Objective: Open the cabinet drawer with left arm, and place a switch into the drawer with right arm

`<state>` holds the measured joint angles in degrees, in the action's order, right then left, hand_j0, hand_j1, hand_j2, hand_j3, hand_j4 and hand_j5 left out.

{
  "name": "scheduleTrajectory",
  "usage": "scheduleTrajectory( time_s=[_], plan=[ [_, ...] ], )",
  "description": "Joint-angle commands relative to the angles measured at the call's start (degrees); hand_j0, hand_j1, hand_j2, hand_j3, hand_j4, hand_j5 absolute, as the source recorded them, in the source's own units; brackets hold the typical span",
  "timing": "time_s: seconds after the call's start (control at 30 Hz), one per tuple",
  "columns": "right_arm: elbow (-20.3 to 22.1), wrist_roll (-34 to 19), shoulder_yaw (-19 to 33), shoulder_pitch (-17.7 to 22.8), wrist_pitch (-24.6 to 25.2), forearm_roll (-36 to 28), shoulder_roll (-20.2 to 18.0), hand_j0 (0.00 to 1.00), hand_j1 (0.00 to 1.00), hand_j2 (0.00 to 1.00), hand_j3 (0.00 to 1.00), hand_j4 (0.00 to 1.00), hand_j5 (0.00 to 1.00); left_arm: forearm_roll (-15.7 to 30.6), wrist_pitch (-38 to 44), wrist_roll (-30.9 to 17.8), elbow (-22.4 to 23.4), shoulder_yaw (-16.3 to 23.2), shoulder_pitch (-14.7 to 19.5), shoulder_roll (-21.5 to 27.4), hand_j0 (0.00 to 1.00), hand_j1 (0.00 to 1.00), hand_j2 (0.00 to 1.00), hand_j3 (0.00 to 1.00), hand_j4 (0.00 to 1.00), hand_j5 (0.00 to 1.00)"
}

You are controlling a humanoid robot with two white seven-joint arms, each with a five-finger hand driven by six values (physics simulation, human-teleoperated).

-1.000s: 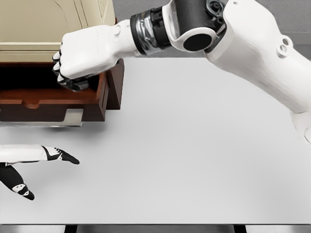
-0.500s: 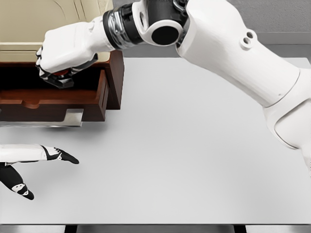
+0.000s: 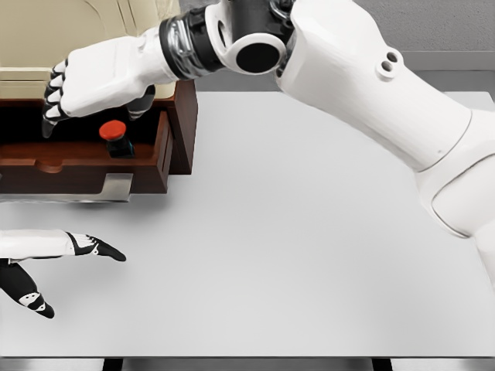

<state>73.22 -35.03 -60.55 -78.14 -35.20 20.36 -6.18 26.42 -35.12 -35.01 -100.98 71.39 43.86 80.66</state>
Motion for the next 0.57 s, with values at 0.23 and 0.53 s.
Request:
scheduleTrajectory(
  time_s=[0.23, 0.53],
  plan=[
    [27.6, 0.0, 12.8, 14.3, 0.2, -11.2, -50.9, 1.00, 1.00, 1.00, 1.00, 1.00, 1.00, 0.6, 0.1, 0.0, 0.0, -0.1, -0.1, 0.0, 1.00, 1.00, 1.00, 1.00, 1.00, 1.00],
    [27.1, 0.0, 12.7, 29.7, 0.2, -11.2, -65.7, 1.00, 1.00, 1.00, 1.00, 1.00, 1.00, 0.7, 0.1, 0.0, 0.0, 0.0, -0.1, 0.0, 1.00, 1.00, 1.00, 1.00, 1.00, 1.00]
  ],
)
